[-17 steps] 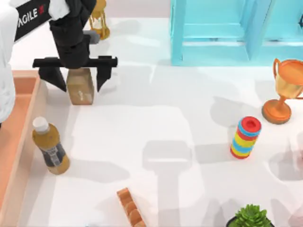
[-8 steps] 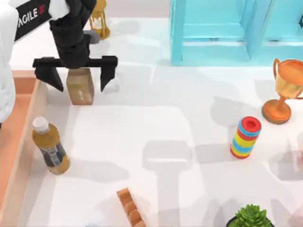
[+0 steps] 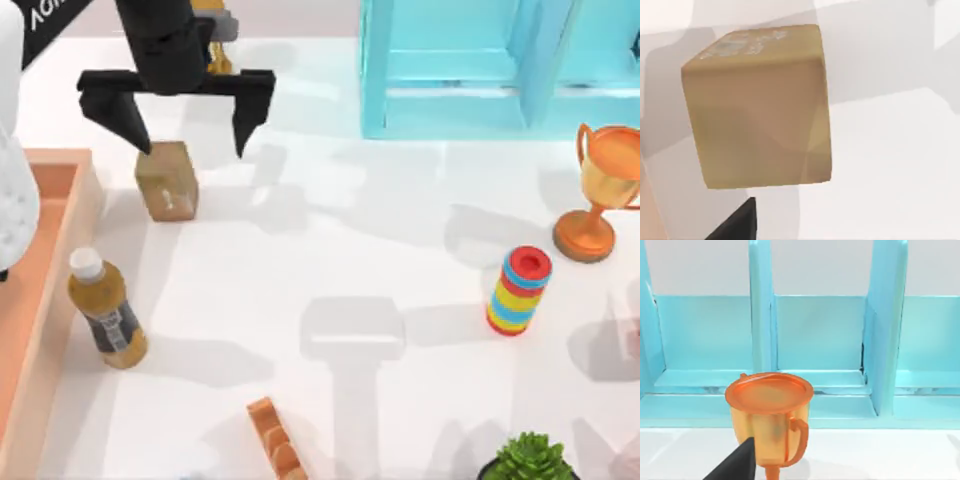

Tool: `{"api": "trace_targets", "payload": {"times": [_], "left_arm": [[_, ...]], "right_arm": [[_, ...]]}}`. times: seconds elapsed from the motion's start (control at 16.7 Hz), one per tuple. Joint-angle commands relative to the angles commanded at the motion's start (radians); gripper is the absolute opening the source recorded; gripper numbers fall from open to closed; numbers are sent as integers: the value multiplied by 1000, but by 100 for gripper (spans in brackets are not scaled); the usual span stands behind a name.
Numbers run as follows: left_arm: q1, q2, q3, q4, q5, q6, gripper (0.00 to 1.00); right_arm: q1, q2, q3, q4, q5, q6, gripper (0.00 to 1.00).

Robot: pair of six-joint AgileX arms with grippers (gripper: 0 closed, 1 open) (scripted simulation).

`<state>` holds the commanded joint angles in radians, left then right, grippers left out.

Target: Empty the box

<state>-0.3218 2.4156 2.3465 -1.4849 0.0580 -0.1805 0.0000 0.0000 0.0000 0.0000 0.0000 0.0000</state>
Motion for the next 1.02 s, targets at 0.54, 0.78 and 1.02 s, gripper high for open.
{"api": "trace_targets", "payload": {"times": [0.54,0.78,1.02], "left_arm": [[63,110,191,-96,-52,-44,100],[70,93,173,-91,-50,-36,100],[167,-35,18,-46,-50,42,100]], "right_arm": [[0,0,0,0,0,0,100],[0,0,0,0,0,0,100],[0,0,0,0,0,0,100]]}}
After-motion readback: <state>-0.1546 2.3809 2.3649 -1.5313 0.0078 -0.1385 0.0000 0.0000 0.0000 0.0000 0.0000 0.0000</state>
